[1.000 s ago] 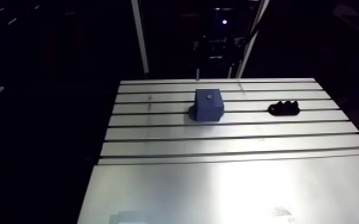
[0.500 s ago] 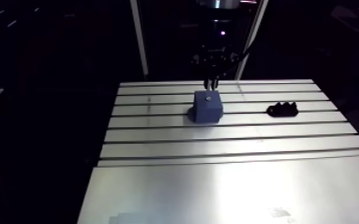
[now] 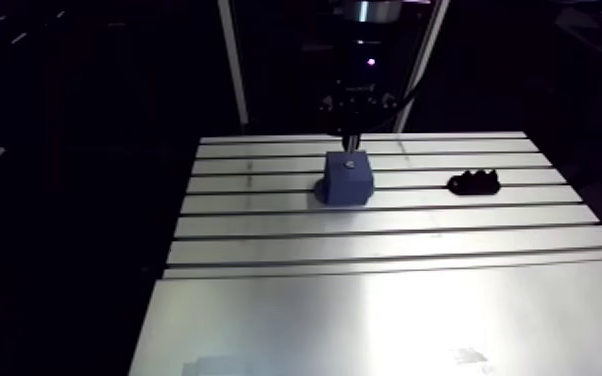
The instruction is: Pick up the M10 bolt and insert it into the hex recess until seated.
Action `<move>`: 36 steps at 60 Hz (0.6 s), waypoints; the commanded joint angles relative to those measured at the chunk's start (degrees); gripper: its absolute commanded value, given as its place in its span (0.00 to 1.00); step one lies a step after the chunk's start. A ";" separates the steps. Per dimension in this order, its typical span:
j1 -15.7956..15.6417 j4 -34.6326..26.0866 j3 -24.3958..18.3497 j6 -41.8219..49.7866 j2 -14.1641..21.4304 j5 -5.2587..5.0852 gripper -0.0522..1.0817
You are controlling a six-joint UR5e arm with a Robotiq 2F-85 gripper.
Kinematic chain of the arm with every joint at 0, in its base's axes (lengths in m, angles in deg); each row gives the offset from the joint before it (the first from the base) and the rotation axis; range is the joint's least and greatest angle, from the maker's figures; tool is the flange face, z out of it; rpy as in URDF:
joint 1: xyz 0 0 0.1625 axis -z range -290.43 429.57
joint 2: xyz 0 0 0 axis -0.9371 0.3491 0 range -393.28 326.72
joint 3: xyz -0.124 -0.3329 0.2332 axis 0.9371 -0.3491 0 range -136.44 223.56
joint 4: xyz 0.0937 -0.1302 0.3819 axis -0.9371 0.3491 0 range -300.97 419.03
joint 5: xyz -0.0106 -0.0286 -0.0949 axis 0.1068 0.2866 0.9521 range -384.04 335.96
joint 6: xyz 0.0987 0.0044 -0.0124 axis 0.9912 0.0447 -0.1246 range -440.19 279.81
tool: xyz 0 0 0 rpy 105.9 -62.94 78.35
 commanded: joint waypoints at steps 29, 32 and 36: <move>0.88 0.30 0.17 -0.73 -0.66 -0.19 1.00; 0.88 0.30 0.17 -0.84 -0.66 -0.20 1.00; 0.88 0.21 0.25 -0.86 -0.67 -0.29 1.00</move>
